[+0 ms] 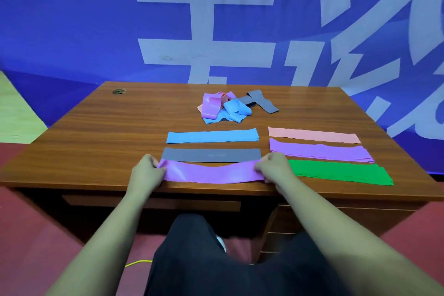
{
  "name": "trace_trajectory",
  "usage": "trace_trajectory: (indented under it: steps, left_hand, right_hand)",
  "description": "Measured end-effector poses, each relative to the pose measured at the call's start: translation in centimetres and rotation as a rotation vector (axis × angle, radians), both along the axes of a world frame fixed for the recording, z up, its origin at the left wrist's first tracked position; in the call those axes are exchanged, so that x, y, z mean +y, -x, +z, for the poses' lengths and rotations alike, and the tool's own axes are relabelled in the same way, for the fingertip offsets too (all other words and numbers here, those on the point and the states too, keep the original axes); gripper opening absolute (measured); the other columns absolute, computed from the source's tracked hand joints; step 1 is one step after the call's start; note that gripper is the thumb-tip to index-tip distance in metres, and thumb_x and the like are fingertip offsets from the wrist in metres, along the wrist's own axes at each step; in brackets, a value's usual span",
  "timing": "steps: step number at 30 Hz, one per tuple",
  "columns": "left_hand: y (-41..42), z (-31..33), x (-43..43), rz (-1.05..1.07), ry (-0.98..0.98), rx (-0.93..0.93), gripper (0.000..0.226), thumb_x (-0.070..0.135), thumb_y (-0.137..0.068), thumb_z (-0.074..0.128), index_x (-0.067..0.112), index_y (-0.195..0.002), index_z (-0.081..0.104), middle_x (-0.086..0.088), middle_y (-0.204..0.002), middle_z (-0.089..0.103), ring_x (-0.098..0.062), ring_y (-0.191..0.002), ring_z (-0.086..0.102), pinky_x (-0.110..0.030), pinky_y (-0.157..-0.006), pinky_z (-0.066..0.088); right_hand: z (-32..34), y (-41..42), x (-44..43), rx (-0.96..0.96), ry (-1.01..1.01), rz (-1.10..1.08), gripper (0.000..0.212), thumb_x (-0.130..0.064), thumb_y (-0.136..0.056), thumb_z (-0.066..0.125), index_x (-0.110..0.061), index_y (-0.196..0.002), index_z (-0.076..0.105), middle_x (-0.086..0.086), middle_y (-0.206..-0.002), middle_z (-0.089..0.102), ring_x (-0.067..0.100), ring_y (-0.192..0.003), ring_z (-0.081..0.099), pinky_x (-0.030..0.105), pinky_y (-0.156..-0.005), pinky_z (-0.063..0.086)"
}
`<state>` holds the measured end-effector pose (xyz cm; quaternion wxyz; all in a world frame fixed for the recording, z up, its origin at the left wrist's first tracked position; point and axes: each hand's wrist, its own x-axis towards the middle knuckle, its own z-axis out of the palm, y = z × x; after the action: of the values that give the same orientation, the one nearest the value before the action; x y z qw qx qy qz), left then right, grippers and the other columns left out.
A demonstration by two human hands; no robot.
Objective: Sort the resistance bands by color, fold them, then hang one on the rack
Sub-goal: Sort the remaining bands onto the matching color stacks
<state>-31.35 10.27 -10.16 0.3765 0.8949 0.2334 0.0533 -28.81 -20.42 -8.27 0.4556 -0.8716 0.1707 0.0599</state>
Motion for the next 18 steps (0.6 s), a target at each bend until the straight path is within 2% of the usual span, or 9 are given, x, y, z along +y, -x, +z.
trace_trajectory:
  steps: [4, 5, 7, 8, 13, 15, 18]
  left_hand:
    - [-0.5, 1.1, -0.3, -0.029, 0.266, -0.084, 0.017, 0.01, -0.084, 0.07, 0.013, -0.089, 0.055, -0.007, -0.074, 0.068, -0.025, -0.065, 0.065, -0.04, -0.068, 0.056]
    - [-0.7, 1.6, -0.8, -0.041, 0.338, -0.109, 0.015, 0.008, -0.085, 0.07, 0.011, -0.09, 0.057, -0.008, -0.075, 0.068, -0.023, -0.062, 0.063, -0.034, -0.06, 0.058]
    - [-1.2, 2.6, -2.4, -0.076, 0.425, -0.141, 0.011, 0.005, -0.086, 0.069, 0.008, -0.092, 0.061, -0.008, -0.076, 0.066, -0.015, -0.057, 0.058, -0.017, -0.043, 0.047]
    - [-1.5, 3.1, -3.5, -0.1, 0.451, -0.148, 0.009, 0.005, -0.087, 0.069, 0.009, -0.09, 0.061, -0.006, -0.074, 0.064, -0.013, -0.056, 0.055, -0.014, -0.041, 0.043]
    - [-4.4, 4.0, -8.8, -0.227, 0.514, -0.052, 0.027, 0.013, -0.084, 0.071, 0.018, -0.07, 0.049, -0.002, -0.067, 0.058, -0.014, -0.057, 0.055, -0.025, -0.054, 0.037]
    - [-5.8, 4.3, -11.3, -0.279, 0.494, -0.03, 0.028, 0.015, -0.084, 0.071, 0.017, -0.069, 0.048, -0.003, -0.067, 0.057, -0.015, -0.058, 0.058, -0.026, -0.054, 0.037]
    - [-7.4, 5.0, -15.5, -0.365, 0.445, 0.006, 0.023, 0.017, -0.086, 0.068, 0.015, -0.073, 0.05, -0.005, -0.074, 0.059, -0.018, -0.071, 0.061, -0.026, -0.057, 0.042]
  right_hand:
    - [1.9, -0.2, -2.6, -0.066, -0.271, -0.052, 0.02, -0.006, -0.085, 0.068, -0.01, -0.07, 0.055, 0.006, -0.066, 0.05, 0.017, -0.059, 0.052, 0.025, -0.049, 0.05]
    - [2.4, -0.4, -3.5, -0.085, -0.295, -0.054, 0.018, -0.006, -0.085, 0.069, -0.009, -0.072, 0.057, 0.006, -0.067, 0.05, 0.016, -0.06, 0.052, 0.025, -0.05, 0.051]
    - [3.1, -0.7, -5.4, -0.111, -0.311, -0.073, 0.017, -0.005, -0.086, 0.069, -0.008, -0.073, 0.059, 0.007, -0.068, 0.053, 0.015, -0.06, 0.052, 0.026, -0.054, 0.052]
    - [3.2, -1.0, -6.5, -0.121, -0.325, -0.091, 0.017, -0.004, -0.086, 0.069, -0.008, -0.072, 0.059, 0.007, -0.067, 0.054, 0.015, -0.058, 0.052, 0.025, -0.054, 0.051]
    - [3.9, -1.5, -12.2, -0.191, -0.313, -0.193, 0.021, 0.0, -0.084, 0.07, -0.01, -0.07, 0.058, 0.005, -0.061, 0.051, 0.014, -0.05, 0.048, 0.021, -0.047, 0.047]
    - [4.0, -1.5, -14.6, -0.216, -0.275, -0.23, 0.023, 0.002, -0.084, 0.07, -0.008, -0.068, 0.056, 0.007, -0.063, 0.049, 0.016, -0.051, 0.048, 0.019, -0.042, 0.046]
    - [3.8, -1.6, -18.3, -0.246, -0.236, -0.298, 0.02, 0.003, -0.084, 0.069, -0.005, -0.071, 0.056, 0.012, -0.072, 0.052, 0.019, -0.056, 0.052, 0.019, -0.041, 0.047]
